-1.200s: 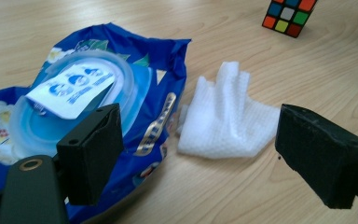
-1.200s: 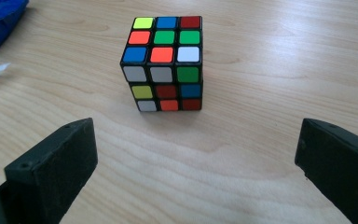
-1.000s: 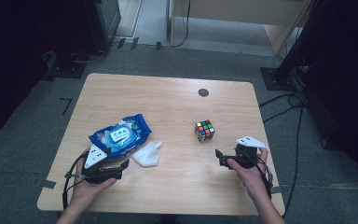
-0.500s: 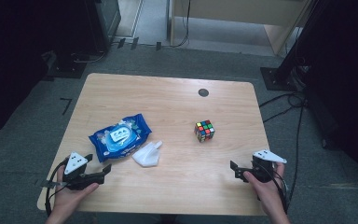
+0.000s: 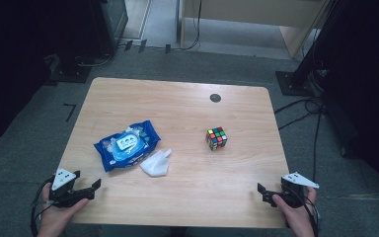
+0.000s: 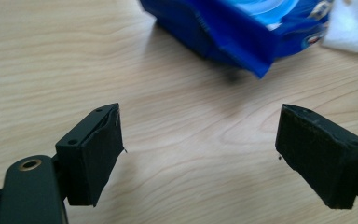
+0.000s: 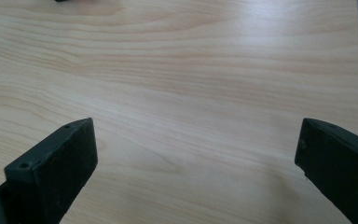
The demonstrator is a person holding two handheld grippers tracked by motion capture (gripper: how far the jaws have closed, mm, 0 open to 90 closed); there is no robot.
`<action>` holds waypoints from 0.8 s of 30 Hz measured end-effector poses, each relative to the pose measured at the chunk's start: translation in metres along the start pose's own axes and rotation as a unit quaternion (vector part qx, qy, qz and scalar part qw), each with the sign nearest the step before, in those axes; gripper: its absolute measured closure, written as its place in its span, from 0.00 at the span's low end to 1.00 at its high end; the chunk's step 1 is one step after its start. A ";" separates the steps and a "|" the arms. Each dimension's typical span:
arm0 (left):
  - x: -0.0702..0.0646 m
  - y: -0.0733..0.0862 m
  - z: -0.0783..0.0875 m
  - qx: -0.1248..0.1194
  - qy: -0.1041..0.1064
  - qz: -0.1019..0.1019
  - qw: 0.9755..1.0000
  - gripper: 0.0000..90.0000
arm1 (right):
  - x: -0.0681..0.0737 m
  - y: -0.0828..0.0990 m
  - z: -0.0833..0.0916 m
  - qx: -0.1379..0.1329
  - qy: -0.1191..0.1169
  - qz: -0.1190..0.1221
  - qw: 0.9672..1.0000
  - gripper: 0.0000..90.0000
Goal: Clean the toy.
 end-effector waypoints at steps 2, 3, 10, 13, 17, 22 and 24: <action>0.004 0.001 0.001 0.002 -0.007 -0.001 1.000 0.17 | -0.006 0.004 0.004 -0.001 0.006 -0.011 1.000 0.00; 0.006 0.002 0.001 0.006 -0.011 -0.005 1.000 0.17 | -0.008 0.006 0.005 -0.002 0.008 -0.013 1.000 0.00; 0.012 0.005 -0.002 0.036 -0.028 -0.013 0.999 0.17 | -0.015 0.017 0.007 0.019 0.034 0.002 0.999 0.00; 0.007 0.005 -0.006 0.048 -0.037 -0.027 0.998 0.17 | -0.013 0.018 0.005 0.026 0.047 0.020 0.998 0.00; 0.005 0.005 -0.008 0.047 -0.036 -0.029 0.998 0.16 | -0.011 0.020 0.004 0.022 0.051 0.025 0.998 0.00; 0.002 0.008 -0.007 0.037 -0.027 -0.035 0.998 0.15 | -0.010 0.023 0.004 0.007 0.054 0.023 0.998 0.00; 0.000 0.010 -0.005 0.032 -0.030 -0.031 0.999 0.15 | -0.010 0.025 0.005 0.002 0.054 0.025 0.998 0.00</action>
Point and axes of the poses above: each handheld gripper's, and its own axes: z roughly backward along the jaws, y roughly out of its underside, x roughly to its left, the point moved 1 cm from there along -z, roughly forward along the jaws, and after that the axes turned 10 degrees about -y, right-handed, at the moved point
